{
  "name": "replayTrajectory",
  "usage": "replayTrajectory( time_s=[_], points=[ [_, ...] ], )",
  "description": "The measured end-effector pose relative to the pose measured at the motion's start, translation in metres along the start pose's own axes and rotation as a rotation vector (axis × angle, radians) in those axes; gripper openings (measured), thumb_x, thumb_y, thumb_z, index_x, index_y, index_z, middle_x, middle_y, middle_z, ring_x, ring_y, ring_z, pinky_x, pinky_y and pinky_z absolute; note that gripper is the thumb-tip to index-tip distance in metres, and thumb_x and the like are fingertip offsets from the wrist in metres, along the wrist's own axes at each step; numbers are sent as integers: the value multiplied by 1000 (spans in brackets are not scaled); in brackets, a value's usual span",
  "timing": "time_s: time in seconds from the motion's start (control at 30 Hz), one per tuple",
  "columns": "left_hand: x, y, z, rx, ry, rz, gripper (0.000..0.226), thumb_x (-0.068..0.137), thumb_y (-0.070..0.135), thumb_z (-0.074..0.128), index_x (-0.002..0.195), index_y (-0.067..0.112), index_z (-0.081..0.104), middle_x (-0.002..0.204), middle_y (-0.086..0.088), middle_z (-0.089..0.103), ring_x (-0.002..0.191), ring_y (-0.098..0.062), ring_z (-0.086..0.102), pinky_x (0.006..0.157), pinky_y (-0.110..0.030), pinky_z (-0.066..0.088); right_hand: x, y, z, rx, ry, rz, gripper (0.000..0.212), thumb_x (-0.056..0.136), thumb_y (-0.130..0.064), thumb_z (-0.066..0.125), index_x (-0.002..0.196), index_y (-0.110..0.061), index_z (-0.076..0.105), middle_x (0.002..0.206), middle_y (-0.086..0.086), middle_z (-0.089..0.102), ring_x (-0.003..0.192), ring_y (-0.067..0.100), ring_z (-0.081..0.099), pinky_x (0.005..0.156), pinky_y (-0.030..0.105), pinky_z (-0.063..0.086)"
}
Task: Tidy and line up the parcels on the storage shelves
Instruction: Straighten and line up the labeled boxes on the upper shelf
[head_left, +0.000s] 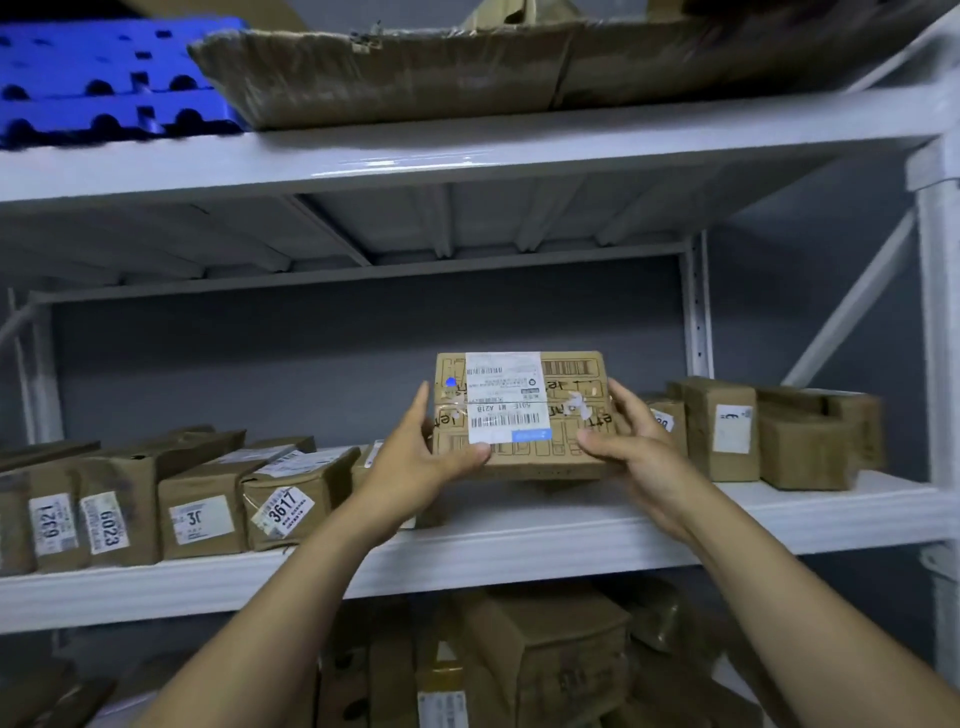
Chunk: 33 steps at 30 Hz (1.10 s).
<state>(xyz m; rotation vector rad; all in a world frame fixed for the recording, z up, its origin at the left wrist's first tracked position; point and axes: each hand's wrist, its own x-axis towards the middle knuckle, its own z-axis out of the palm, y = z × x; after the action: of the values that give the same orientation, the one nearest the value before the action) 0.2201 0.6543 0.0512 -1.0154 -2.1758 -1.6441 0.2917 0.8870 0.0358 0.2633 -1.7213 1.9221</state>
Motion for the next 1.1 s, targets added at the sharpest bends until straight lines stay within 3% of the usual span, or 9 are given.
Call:
replayTrajectory(
  time_s=[0.1, 0.17, 0.4, 0.47, 0.57, 0.63, 0.7, 0.9, 1.1],
  points=[
    [-5, -5, 10, -11, -8, -5, 107, 71, 24, 84, 150, 43, 15, 136, 7, 54, 114, -9, 60, 95, -32, 53, -12, -5, -14, -157, -27, -13, 89, 76, 11, 69, 145, -33, 34, 131, -6, 59, 118, 16, 59, 94, 36, 53],
    [-11, 1, 17, 14, 15, 36, 115, 71, 17, 84, 150, 47, 7, 137, 11, 50, 118, -10, 57, 96, -34, 52, -16, -8, -19, -231, -34, -41, 92, 77, 13, 68, 145, -38, 32, 127, -11, 59, 116, 11, 58, 86, 29, 55],
    [-15, 10, 37, 2, 52, 142, 104, 75, 18, 81, 146, 49, 11, 138, 14, 46, 122, -5, 52, 97, -28, 50, -16, -16, -34, -261, -28, -141, 88, 82, 14, 64, 147, -38, 33, 124, -11, 61, 117, 9, 58, 78, 20, 54],
    [-16, 10, 43, 17, 68, 144, 93, 75, 18, 80, 142, 46, 21, 134, 17, 50, 122, -4, 52, 98, -29, 50, -17, -19, -38, -225, -54, -144, 79, 86, 2, 65, 146, -40, 35, 127, -14, 60, 120, 8, 55, 82, 19, 53],
    [-18, 7, 52, 16, 126, 140, 84, 73, 14, 82, 135, 40, 31, 126, 22, 53, 119, 0, 53, 98, -29, 50, -19, -25, -42, -165, -113, -44, 59, 85, -35, 65, 140, -40, 43, 126, -12, 63, 122, 15, 56, 102, 37, 46],
    [-19, 4, 59, 30, 160, 142, 83, 71, 13, 83, 131, 40, 32, 122, 27, 53, 117, 5, 52, 97, -25, 49, -20, -26, -41, -115, -144, 73, 57, 79, -55, 59, 132, -39, 49, 120, -10, 67, 120, 16, 57, 109, 50, 36],
    [-22, 2, 65, 40, 183, 151, 83, 71, 15, 84, 129, 43, 32, 120, 32, 52, 116, 9, 50, 94, -20, 47, -18, -25, -40, -90, -140, 136, 60, 76, -61, 59, 130, -37, 50, 117, -10, 69, 118, 14, 57, 112, 52, 31],
    [-32, 8, 65, 113, 104, 158, 58, 75, 37, 78, 120, 44, 43, 119, 29, 56, 115, 8, 51, 86, -18, 51, -10, -21, -36, 11, -7, -23, 31, 92, -29, 61, 122, -26, 57, 108, -11, 71, 106, 6, 63, 102, 36, 45],
    [-42, 3, 57, 198, 221, 213, 71, 71, 22, 85, 125, 37, 42, 125, 23, 54, 119, -1, 53, 92, -24, 53, -6, -18, -21, -75, 6, -199, 45, 84, -29, 70, 124, -40, 53, 121, -6, 66, 117, 9, 59, 105, 37, 46]
  ],
)
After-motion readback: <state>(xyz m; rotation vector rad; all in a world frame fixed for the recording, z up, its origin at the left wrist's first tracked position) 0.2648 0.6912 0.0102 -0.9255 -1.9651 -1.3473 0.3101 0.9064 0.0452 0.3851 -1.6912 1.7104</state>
